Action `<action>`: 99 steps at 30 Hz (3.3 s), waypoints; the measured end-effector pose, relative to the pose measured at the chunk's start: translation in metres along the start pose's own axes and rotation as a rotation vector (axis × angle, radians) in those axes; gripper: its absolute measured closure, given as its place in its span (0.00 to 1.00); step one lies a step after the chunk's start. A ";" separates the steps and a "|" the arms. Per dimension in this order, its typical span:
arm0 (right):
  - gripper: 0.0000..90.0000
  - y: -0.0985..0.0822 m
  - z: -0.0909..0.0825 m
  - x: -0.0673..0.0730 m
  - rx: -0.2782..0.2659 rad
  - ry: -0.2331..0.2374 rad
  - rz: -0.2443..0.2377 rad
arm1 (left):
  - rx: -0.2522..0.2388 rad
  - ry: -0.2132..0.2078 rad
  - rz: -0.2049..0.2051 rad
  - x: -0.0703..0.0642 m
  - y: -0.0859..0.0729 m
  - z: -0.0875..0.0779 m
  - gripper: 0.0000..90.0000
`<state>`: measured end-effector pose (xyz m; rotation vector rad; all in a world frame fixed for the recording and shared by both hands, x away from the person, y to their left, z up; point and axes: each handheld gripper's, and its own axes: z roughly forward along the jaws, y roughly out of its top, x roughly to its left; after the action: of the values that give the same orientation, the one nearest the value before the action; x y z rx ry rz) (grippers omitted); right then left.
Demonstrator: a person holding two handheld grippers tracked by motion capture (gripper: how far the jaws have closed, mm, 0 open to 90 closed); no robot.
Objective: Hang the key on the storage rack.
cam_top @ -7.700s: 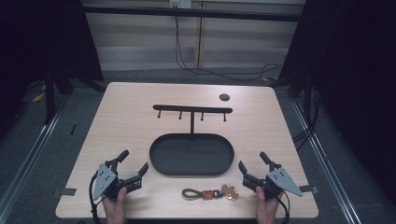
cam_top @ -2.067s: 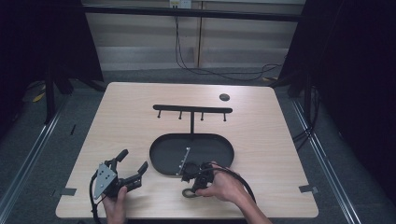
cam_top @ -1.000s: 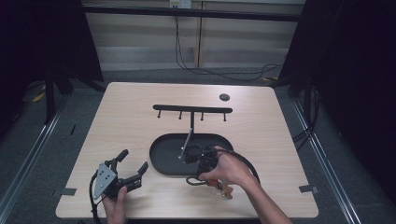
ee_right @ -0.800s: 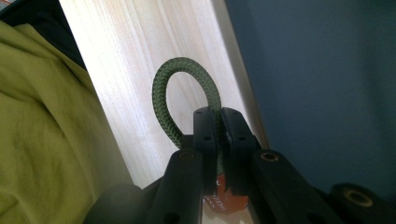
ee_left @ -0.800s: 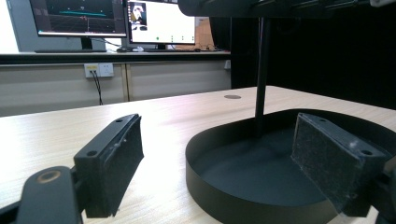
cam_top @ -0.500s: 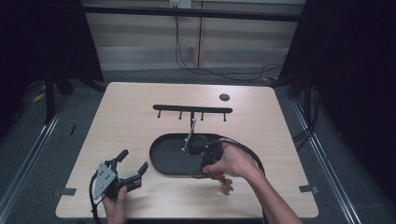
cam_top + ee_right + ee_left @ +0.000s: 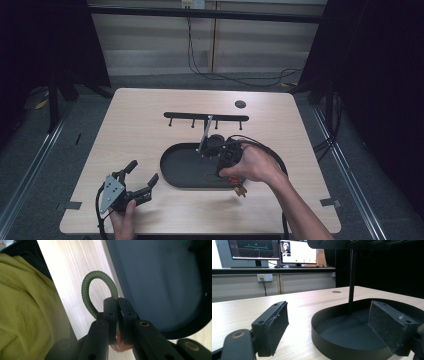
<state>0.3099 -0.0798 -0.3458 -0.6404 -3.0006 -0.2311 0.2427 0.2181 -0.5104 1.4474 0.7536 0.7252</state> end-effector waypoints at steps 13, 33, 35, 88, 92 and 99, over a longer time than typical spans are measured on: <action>0.95 0.008 -0.018 -0.006 -0.012 -0.008 -0.002 | 0.001 0.001 -0.002 0.000 0.000 0.000 0.18; 0.95 0.021 -0.051 -0.026 -0.065 -0.017 0.004 | 0.000 0.000 -0.001 0.000 0.000 0.000 0.18; 0.95 0.022 -0.054 -0.028 -0.078 -0.022 0.007 | 0.000 0.000 -0.001 0.000 0.000 0.000 0.18; 0.94 0.049 -0.067 -0.086 -0.085 -0.133 0.095 | -0.004 -0.008 0.003 0.000 0.000 0.000 0.18; 0.93 0.048 -0.067 -0.089 -0.085 -0.117 0.096 | -0.004 -0.008 0.001 0.000 0.000 0.000 0.18; 0.92 0.051 -0.067 -0.092 -0.069 -0.113 0.105 | -0.004 -0.006 -0.003 0.000 0.000 0.000 0.18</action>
<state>0.4171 -0.0815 -0.2815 -0.8424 -3.0656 -0.3041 0.2427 0.2180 -0.5105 1.4444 0.7494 0.7192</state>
